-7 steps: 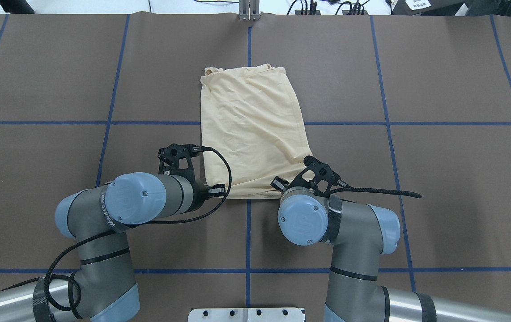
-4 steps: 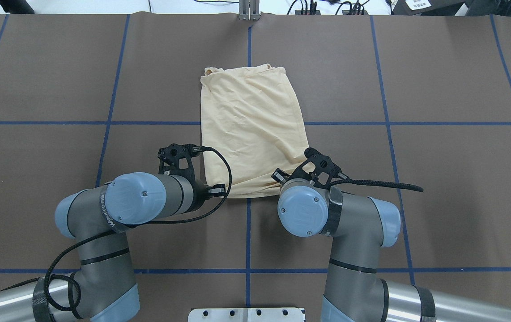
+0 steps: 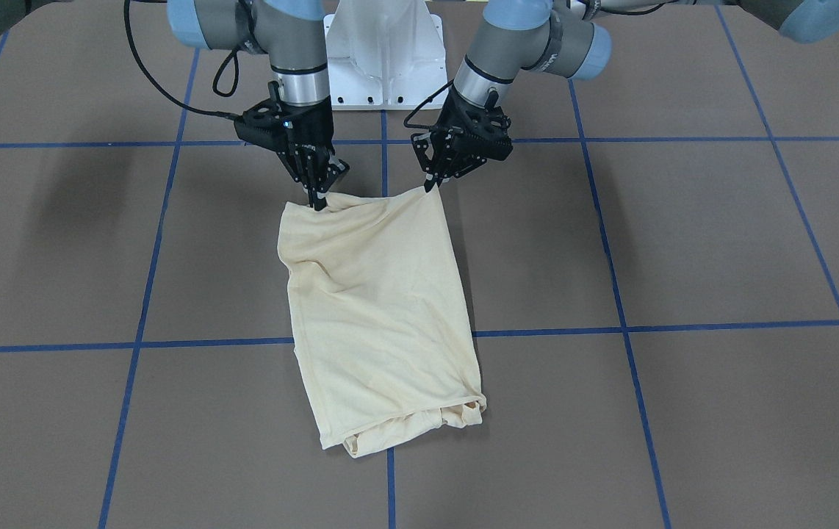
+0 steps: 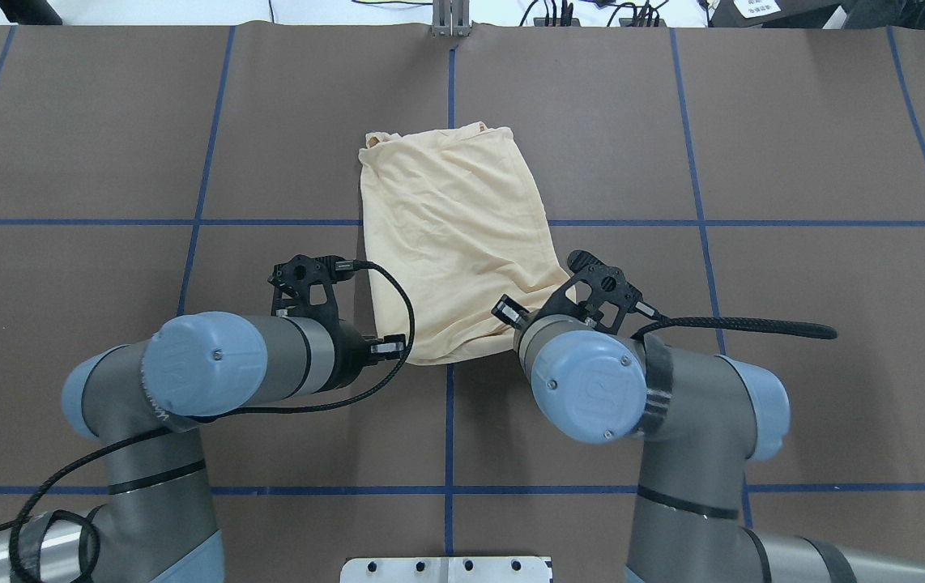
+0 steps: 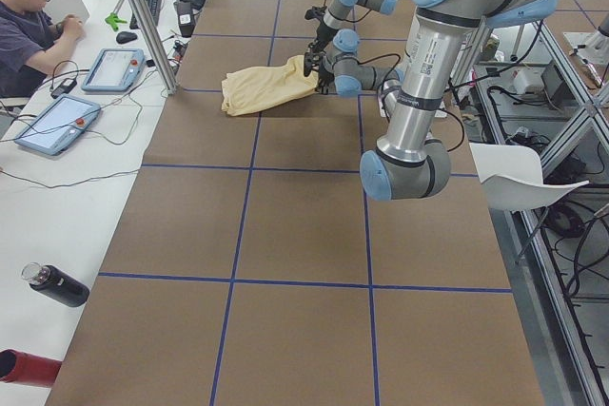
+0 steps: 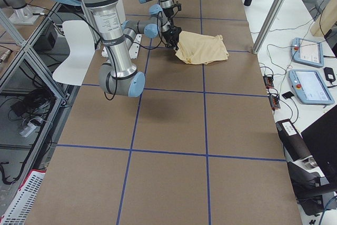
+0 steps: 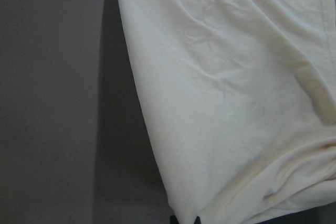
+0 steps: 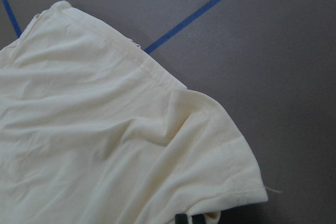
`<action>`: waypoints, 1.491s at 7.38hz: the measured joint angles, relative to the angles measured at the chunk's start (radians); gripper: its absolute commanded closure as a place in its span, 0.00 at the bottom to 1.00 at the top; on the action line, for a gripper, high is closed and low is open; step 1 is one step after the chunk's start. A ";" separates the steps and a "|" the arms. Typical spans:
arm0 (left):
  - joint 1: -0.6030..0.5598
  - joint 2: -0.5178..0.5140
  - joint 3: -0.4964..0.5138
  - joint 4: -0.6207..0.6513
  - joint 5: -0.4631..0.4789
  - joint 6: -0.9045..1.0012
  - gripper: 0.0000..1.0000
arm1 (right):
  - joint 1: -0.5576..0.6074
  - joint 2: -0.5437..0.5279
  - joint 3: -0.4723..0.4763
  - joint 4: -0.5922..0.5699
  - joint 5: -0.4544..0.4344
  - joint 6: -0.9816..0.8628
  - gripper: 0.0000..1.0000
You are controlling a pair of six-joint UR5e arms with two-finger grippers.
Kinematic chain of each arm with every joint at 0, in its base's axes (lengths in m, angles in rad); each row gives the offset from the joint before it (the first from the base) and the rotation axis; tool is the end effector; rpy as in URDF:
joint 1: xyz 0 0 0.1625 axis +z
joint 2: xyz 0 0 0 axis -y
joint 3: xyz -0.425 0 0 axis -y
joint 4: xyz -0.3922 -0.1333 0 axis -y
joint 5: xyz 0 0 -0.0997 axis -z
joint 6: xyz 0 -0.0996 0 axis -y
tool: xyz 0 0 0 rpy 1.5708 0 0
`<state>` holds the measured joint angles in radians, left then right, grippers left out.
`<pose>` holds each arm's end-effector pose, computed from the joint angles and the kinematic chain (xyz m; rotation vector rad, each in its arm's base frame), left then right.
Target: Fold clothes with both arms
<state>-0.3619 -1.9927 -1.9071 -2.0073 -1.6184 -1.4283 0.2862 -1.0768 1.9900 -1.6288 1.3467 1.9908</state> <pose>0.5044 -0.3284 0.2244 0.2579 1.1686 -0.1642 -0.5125 -0.3128 0.2147 0.1568 -0.8860 0.7551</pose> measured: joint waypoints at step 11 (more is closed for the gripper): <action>-0.172 -0.178 0.108 0.313 -0.019 0.168 1.00 | 0.150 0.147 -0.233 0.055 0.002 -0.221 1.00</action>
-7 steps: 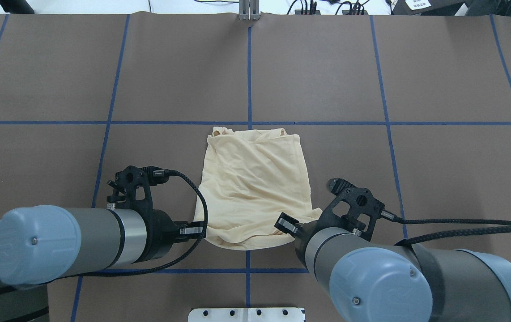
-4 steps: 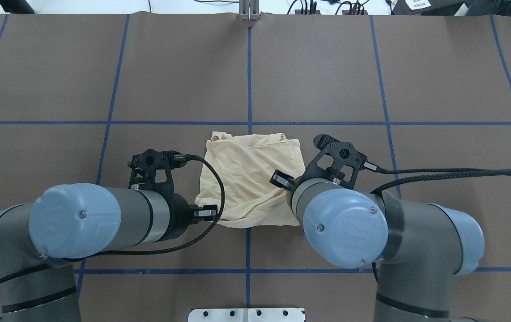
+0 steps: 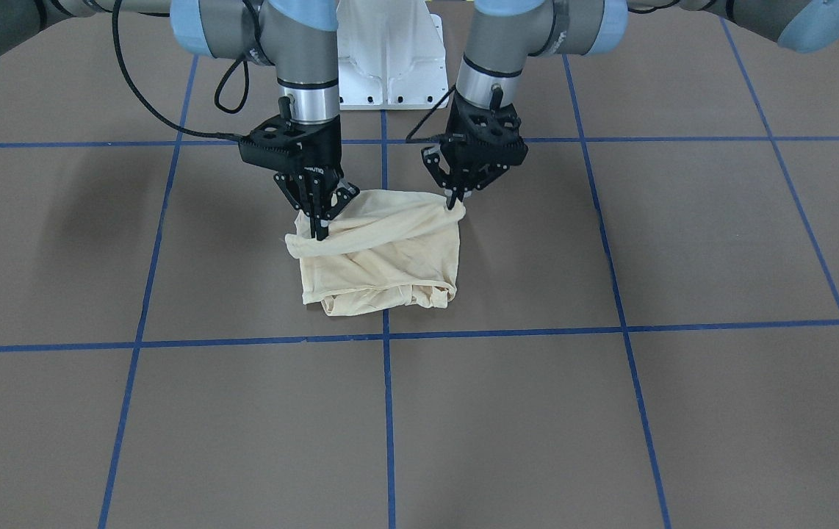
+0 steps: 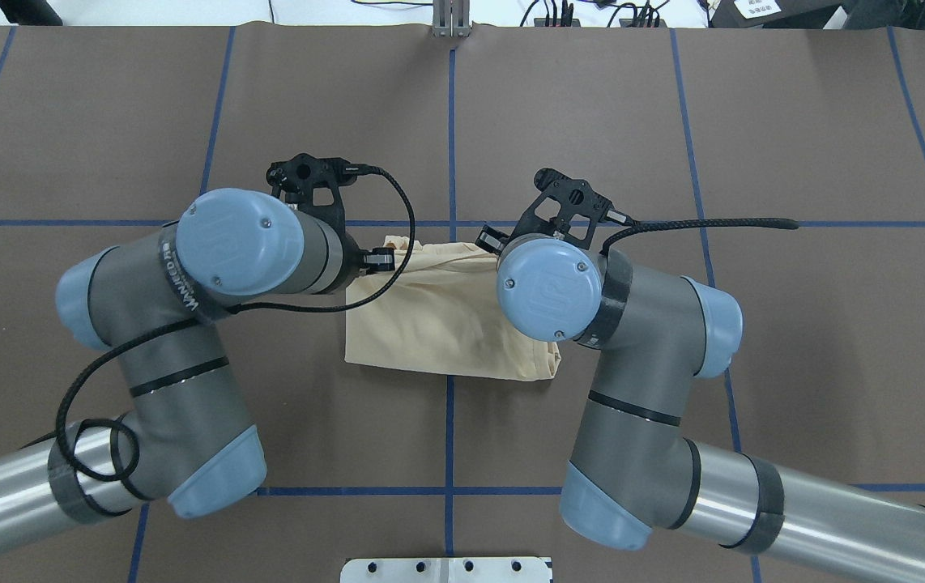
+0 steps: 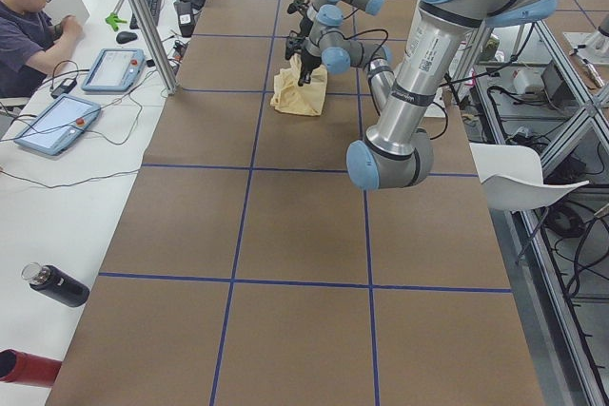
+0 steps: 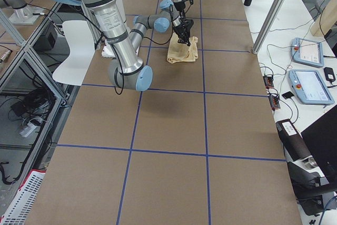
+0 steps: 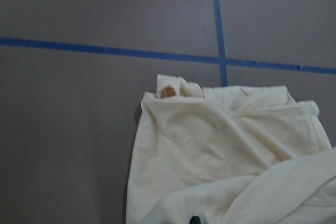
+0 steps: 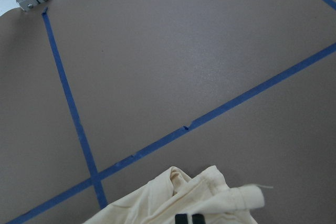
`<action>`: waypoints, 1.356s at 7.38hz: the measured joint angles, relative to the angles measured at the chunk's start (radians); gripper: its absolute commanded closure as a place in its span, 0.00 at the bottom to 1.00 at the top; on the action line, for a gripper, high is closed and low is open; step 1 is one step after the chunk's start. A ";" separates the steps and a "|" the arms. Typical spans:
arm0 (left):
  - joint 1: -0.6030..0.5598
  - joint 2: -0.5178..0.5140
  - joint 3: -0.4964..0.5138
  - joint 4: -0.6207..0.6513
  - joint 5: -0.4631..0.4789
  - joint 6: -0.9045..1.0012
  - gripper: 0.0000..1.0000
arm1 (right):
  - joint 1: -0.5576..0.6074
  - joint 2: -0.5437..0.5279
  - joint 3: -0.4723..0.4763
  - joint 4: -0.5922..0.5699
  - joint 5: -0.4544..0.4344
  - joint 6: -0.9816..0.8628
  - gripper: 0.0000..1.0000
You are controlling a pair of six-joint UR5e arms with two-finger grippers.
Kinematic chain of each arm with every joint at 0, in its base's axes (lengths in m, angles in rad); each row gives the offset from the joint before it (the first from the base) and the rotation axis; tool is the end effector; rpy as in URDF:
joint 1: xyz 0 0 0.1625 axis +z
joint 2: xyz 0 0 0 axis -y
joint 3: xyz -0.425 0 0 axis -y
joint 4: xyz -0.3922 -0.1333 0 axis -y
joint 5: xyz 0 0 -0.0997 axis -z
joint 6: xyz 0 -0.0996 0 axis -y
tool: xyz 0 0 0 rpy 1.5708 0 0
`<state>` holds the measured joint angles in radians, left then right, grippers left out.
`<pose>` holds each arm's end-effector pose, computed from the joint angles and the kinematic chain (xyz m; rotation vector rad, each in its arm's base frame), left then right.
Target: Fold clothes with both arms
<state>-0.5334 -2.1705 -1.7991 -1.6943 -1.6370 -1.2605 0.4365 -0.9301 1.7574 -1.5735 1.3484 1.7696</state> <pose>0.4900 -0.4365 0.2010 0.3341 0.8940 -0.1744 -0.5311 -0.4191 0.2073 0.3120 -0.8072 0.6878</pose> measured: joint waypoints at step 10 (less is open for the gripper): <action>-0.239 0.031 0.092 -0.117 -0.216 0.444 0.00 | 0.338 -0.023 0.021 -0.002 0.504 -0.542 0.00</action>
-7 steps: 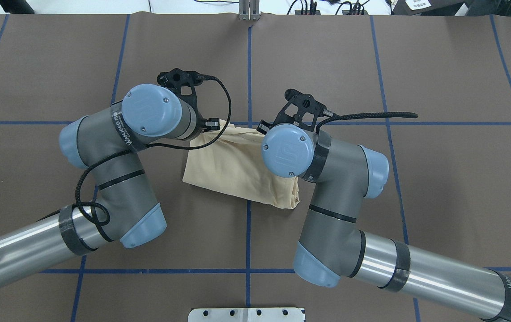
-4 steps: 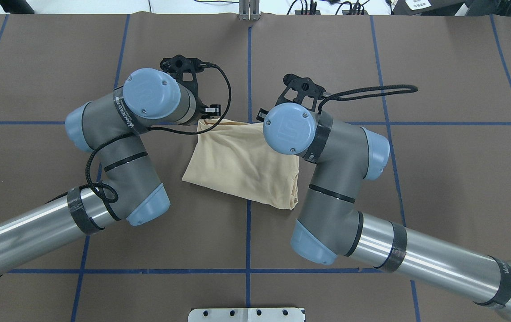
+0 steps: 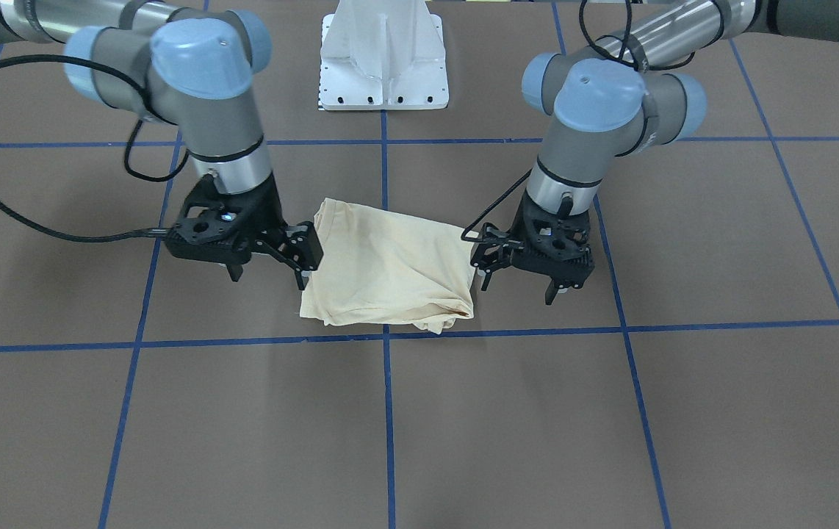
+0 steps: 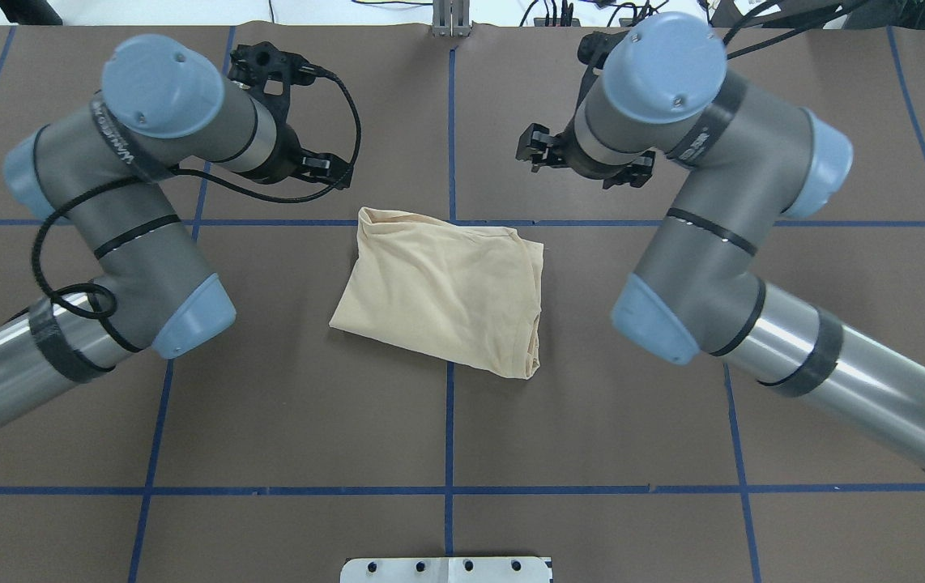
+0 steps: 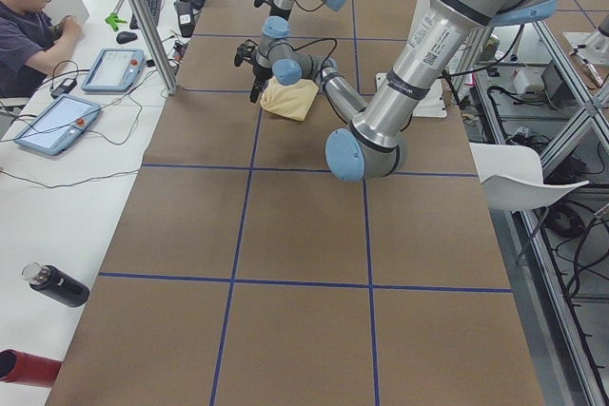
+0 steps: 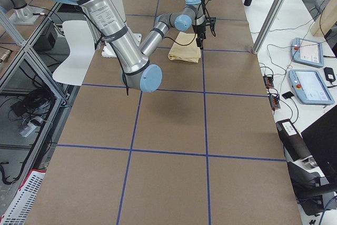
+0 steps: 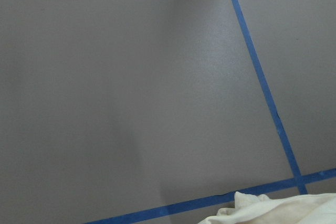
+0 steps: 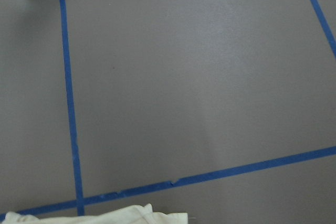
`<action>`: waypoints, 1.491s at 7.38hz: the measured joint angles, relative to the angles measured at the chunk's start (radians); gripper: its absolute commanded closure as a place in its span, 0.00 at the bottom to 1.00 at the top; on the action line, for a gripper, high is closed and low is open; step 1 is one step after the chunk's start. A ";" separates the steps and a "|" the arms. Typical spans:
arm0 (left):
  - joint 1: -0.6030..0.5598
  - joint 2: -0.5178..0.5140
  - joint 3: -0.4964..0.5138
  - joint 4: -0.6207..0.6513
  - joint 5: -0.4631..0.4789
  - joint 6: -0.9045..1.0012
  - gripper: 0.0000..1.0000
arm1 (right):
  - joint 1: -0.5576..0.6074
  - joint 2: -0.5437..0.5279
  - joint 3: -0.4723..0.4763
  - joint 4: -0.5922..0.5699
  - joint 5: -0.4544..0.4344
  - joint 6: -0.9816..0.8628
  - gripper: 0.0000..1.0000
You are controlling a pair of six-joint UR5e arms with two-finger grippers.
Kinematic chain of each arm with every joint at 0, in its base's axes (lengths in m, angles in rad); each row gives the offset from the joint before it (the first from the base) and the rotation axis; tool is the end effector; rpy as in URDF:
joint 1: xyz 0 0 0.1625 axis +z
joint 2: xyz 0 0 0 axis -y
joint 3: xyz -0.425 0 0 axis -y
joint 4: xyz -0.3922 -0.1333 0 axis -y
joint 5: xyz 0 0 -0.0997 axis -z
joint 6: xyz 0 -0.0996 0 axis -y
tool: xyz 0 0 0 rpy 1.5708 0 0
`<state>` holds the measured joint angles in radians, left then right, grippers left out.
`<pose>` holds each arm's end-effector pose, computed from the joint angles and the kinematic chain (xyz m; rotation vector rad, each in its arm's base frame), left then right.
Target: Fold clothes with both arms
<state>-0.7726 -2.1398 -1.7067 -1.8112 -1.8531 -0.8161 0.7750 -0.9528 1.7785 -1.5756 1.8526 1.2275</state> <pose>0.4016 -0.5388 0.2416 0.4607 0.8584 0.1169 -0.3906 -0.5304 0.2129 0.2079 -0.8348 0.2892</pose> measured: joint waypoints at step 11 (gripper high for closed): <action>-0.732 0.614 -0.209 0.219 -0.308 0.965 0.00 | 0.802 -0.829 0.158 -0.197 0.432 -1.363 0.00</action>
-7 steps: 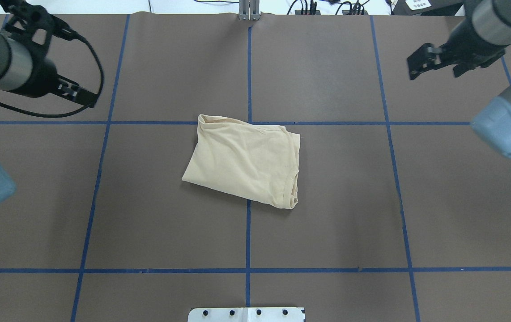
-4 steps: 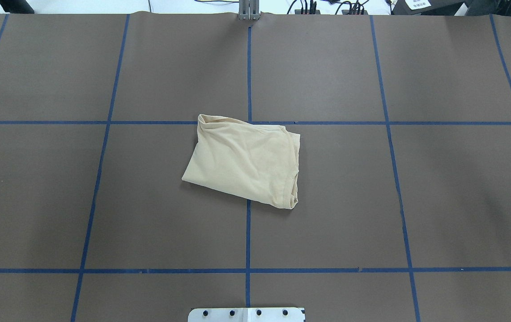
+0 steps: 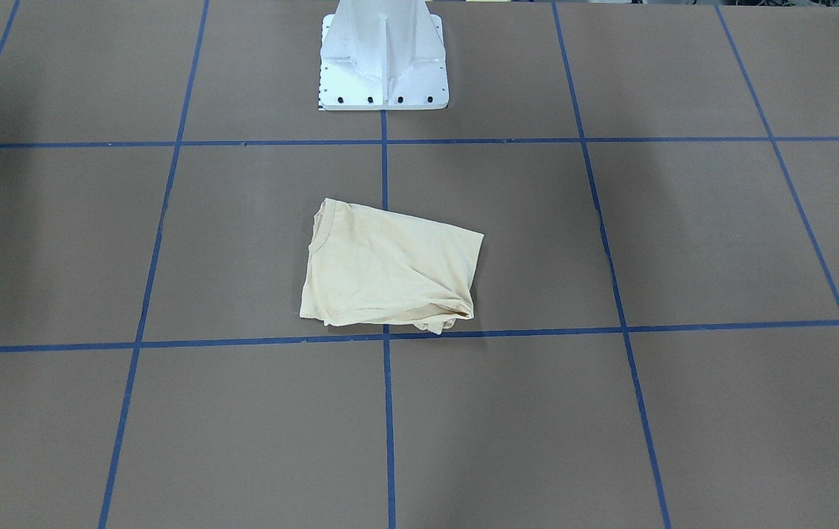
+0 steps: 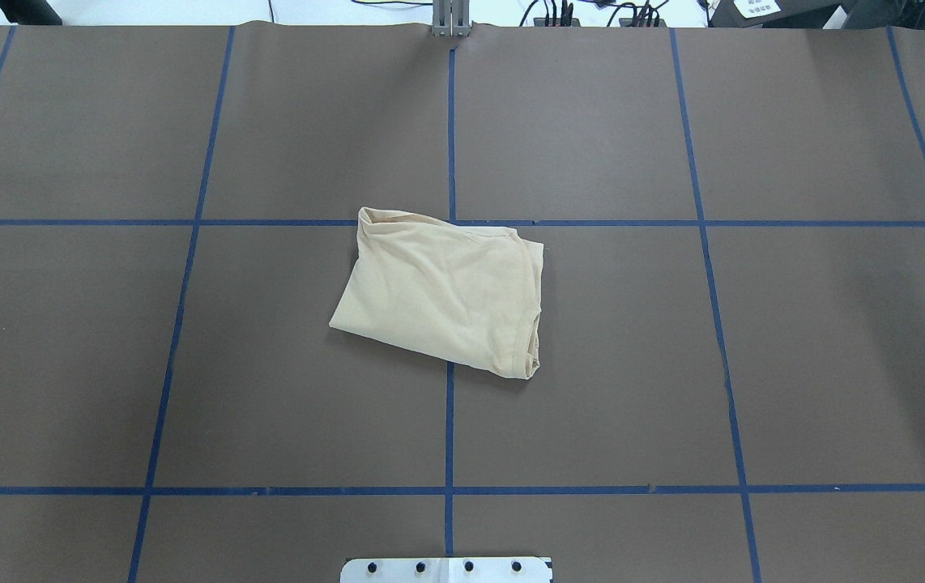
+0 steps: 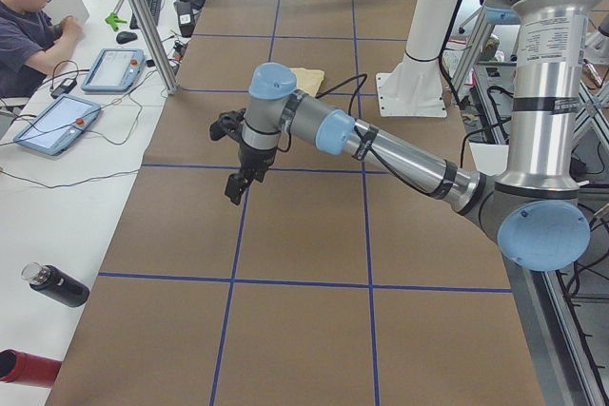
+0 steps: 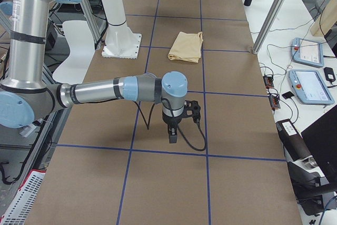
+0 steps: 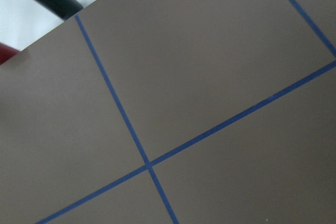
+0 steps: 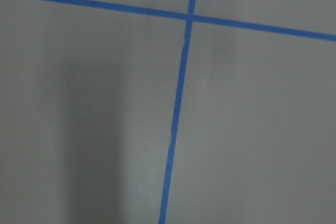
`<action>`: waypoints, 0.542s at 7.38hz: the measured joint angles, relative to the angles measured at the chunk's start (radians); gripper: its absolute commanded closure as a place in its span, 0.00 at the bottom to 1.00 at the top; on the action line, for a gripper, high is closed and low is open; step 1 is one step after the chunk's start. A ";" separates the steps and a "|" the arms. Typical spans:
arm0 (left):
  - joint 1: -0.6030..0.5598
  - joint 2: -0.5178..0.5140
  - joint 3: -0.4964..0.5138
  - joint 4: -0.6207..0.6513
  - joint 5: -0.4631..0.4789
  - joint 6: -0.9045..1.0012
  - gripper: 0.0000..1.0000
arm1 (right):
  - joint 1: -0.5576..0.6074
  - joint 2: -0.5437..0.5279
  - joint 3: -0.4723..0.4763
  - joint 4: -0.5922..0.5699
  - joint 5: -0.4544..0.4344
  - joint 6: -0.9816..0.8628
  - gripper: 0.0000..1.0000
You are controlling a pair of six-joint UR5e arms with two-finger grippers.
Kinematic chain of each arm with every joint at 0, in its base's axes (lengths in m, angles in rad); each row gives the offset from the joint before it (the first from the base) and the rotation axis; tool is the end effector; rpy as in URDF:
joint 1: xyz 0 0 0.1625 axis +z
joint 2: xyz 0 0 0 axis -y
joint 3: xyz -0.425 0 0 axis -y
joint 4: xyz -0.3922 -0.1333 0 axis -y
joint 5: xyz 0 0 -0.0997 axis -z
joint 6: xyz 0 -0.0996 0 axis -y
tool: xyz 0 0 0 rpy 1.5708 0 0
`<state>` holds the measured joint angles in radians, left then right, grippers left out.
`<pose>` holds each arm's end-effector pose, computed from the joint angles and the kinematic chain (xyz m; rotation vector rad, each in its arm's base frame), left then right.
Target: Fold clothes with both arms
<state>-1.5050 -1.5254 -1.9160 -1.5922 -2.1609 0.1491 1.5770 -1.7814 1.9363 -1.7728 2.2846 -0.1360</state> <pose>-0.0464 -0.4802 0.5183 0.3371 0.5735 0.3017 0.0705 -0.3943 0.5975 0.0057 -0.7154 -0.1074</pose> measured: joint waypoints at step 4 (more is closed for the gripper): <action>-0.100 0.093 0.086 -0.012 -0.135 0.076 0.00 | 0.013 -0.032 -0.008 0.004 0.079 -0.002 0.00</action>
<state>-1.6049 -1.4323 -1.8300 -1.6044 -2.2962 0.2253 1.5899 -1.8135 1.9280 -1.7688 2.3635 -0.1378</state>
